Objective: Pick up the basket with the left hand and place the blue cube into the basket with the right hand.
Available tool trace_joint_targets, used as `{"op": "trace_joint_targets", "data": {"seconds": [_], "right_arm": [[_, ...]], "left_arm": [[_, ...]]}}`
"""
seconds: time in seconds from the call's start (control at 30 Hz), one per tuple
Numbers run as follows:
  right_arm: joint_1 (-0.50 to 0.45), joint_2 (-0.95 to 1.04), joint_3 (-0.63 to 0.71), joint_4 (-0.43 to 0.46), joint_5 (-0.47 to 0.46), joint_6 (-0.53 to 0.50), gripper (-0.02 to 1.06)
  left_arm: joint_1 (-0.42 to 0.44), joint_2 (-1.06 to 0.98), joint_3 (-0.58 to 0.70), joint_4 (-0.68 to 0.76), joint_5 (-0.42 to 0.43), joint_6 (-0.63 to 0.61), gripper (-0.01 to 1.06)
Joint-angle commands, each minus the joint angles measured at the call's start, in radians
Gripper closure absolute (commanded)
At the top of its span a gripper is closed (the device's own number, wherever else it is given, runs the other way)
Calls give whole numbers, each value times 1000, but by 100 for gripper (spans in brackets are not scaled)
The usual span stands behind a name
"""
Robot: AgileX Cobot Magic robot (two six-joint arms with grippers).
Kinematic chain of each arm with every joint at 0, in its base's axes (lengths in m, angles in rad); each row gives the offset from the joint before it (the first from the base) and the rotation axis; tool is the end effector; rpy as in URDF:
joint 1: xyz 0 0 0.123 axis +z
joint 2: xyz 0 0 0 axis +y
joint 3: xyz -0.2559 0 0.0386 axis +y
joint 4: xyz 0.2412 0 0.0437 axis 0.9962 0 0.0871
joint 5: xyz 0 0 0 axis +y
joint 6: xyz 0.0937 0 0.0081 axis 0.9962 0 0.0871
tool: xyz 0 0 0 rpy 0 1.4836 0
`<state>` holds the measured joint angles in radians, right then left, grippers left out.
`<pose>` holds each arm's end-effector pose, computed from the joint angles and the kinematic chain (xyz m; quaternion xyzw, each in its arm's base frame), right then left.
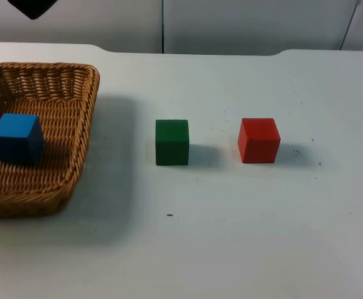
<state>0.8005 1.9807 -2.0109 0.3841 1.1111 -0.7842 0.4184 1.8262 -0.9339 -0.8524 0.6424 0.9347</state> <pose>0.2751 0.3289 0.3205 -0.6472 0.6839 0.1903 0.2778 0.3031 0.0883 0.1205 -0.0727 0.9591 -0.1735 0.2113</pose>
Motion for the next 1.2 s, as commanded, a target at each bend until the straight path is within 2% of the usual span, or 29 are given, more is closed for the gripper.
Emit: {"op": "trace_joint_targets", "data": {"seconds": [0.0, 0.17, 0.3, 0.47, 0.5, 0.77, 0.9, 1.03, 1.07, 1.17], "right_arm": [[-2, -14, -5, 13, -14, -8, -1], [-2, -14, -5, -2, -36, -8, -1], [-2, -24, -5, -2, -43, 0, -1], [-2, -90, -5, -24, -53, 28, -1], [-2, -90, -5, -24, -53, 28, -1], [-2, -165, 15, -22, -62, 60, -1], [-2, -214, 120, -20, -133, 60, 0], [-2, -316, 330, -16, -288, 60, 0], [-2, -316, 330, -16, -288, 60, 0], [-2, -405, 501, -5, -398, 60, 0]], "left_arm": [[8, -58, -8, 56, 0, -69, 29], [8, -194, -8, 93, 19, -158, 29], [8, -331, -8, 93, 40, -168, 29], [8, -622, -8, 99, 48, -168, 29], [8, -622, -8, 99, 48, -168, 29], [8, -999, -6, 104, 90, -221, 29], [8, -1119, -6, 138, 132, -275, 29], [6, -1220, -6, 232, 225, -380, 29], [6, -1220, -6, 232, 225, -380, 29], [-27, -1261, 6, 251, 270, -423, 29]]}}
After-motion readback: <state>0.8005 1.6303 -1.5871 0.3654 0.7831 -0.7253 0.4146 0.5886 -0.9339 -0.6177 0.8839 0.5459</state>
